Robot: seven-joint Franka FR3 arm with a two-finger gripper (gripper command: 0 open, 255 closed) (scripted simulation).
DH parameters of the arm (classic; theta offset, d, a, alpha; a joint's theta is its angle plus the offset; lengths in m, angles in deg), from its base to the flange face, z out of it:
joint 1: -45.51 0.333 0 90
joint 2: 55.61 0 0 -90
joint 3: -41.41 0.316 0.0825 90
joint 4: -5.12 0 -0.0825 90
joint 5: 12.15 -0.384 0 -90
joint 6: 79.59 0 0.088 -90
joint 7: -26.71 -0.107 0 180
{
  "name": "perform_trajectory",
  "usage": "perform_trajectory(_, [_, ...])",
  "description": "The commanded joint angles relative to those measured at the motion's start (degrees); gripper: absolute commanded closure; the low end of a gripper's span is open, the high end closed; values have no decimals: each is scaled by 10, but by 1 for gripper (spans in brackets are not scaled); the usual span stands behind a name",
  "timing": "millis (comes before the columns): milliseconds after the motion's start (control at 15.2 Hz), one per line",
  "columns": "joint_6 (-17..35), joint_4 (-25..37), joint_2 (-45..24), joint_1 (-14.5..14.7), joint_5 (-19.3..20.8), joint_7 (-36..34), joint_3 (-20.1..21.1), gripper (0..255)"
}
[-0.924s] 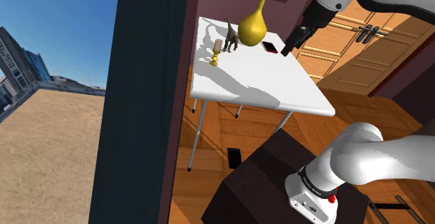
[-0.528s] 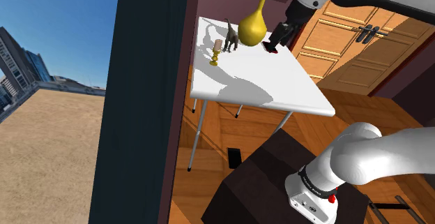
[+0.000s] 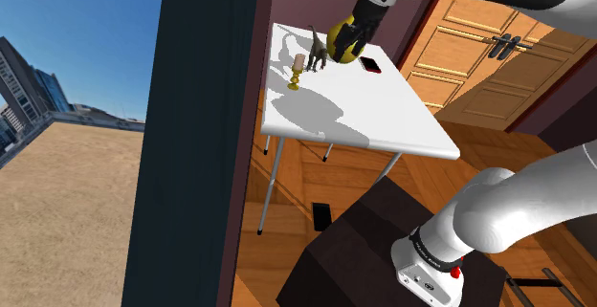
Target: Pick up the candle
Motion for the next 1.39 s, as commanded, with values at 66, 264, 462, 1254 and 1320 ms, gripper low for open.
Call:
perform_trajectory(66, [5, 59, -71, 2, -9, 1, -1, 0])
perform_trajectory(264, [5, 123, -142, 2, -19, 4, -2, 0])
perform_trajectory(462, [-2, 197, -216, 2, -28, 8, -3, 0])
perform_trajectory(1254, [38, 239, -307, 1, -40, 13, -3, 0])
perform_trajectory(1320, [38, 239, -307, 1, -40, 13, -3, 0])
